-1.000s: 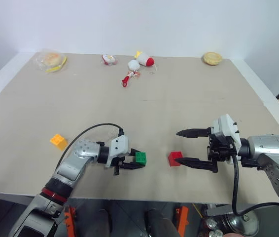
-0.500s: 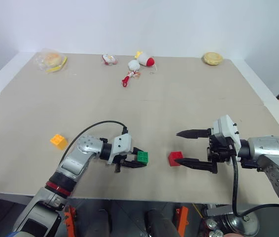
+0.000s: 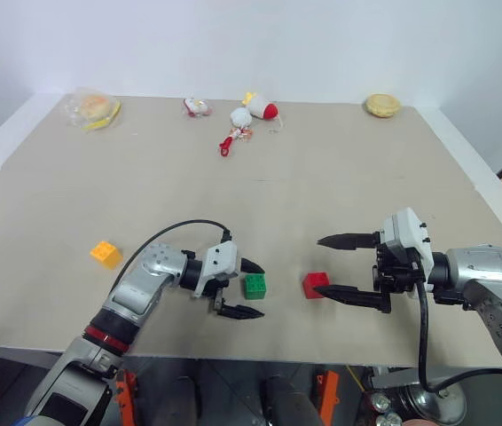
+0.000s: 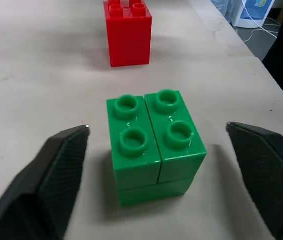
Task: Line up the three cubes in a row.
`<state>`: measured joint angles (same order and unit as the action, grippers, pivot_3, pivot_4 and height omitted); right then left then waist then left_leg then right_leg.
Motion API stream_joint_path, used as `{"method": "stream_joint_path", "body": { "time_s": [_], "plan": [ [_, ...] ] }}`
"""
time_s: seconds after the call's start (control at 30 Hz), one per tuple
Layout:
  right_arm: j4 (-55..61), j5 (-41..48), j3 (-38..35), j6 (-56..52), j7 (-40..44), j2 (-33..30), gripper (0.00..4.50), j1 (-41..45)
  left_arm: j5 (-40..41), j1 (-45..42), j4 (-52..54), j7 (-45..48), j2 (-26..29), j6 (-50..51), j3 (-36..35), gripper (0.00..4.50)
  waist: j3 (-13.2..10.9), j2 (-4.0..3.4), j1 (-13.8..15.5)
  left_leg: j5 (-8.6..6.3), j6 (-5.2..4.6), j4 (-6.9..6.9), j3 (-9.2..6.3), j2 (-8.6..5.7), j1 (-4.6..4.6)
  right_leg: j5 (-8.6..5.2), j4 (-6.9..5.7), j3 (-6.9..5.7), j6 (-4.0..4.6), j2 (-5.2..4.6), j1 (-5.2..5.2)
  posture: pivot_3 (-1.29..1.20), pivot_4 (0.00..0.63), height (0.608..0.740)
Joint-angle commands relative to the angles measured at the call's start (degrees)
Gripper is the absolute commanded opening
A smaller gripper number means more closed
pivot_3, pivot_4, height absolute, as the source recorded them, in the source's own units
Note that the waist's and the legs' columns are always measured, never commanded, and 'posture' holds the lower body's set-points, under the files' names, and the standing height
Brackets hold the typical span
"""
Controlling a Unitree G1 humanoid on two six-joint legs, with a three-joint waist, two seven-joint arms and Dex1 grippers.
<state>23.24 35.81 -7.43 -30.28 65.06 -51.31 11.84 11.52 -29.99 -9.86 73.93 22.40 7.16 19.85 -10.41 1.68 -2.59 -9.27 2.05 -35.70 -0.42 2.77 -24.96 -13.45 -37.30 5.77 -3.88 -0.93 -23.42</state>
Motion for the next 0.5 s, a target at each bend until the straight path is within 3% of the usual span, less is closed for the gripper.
{"method": "stream_joint_path", "body": {
  "time_s": [0.03, 0.13, 0.3, 0.5],
  "plan": [
    [0.7, 2.1, -2.2, -0.1, 0.9, -1.0, 4.50, 2.4, 4.9, -0.6, 6.5, -2.4, 0.6, 3.9, -5.3, 4.48, 0.0, 0.00, 0.0, 0.00, 0.00, 0.00, 0.00, 0.00, 0.00, 0.00, 0.00, 0.00, 0.00, 0.00, 0.00, 0.00, 0.150, 0.737],
    [0.3, 4.3, -2.3, -0.8, 0.9, -0.1, 4.50, 4.6, 9.8, 0.4, 13.8, -8.2, 0.9, 10.7, -10.9, 4.48, 0.0, 0.00, -0.1, 0.00, 0.00, 0.01, -0.01, 0.02, 0.02, 0.01, -0.01, 0.00, -0.01, 0.01, 0.01, 0.00, 0.150, 0.737],
    [-1.8, 6.3, 0.3, -1.8, -0.8, 4.1, 4.50, 12.2, 15.0, 4.9, 28.9, -25.4, 1.6, 21.6, -23.7, 4.48, 0.0, 0.01, -0.3, 0.00, 0.00, 0.01, -0.01, 0.10, 0.03, 0.11, -0.01, 0.01, -0.16, 0.06, 0.01, 0.00, 0.150, 0.737],
    [-8.6, 2.4, 8.0, 0.8, 1.5, 10.9, 4.50, 21.6, 18.9, 14.9, 33.6, -29.8, 10.9, 27.4, -38.3, 4.48, 0.0, 0.02, -0.3, 0.00, 0.00, 0.09, -0.06, 0.20, 0.21, 0.05, -0.05, -0.02, 0.10, 0.23, 0.06, 0.00, 0.150, 0.737]
  ]
}}
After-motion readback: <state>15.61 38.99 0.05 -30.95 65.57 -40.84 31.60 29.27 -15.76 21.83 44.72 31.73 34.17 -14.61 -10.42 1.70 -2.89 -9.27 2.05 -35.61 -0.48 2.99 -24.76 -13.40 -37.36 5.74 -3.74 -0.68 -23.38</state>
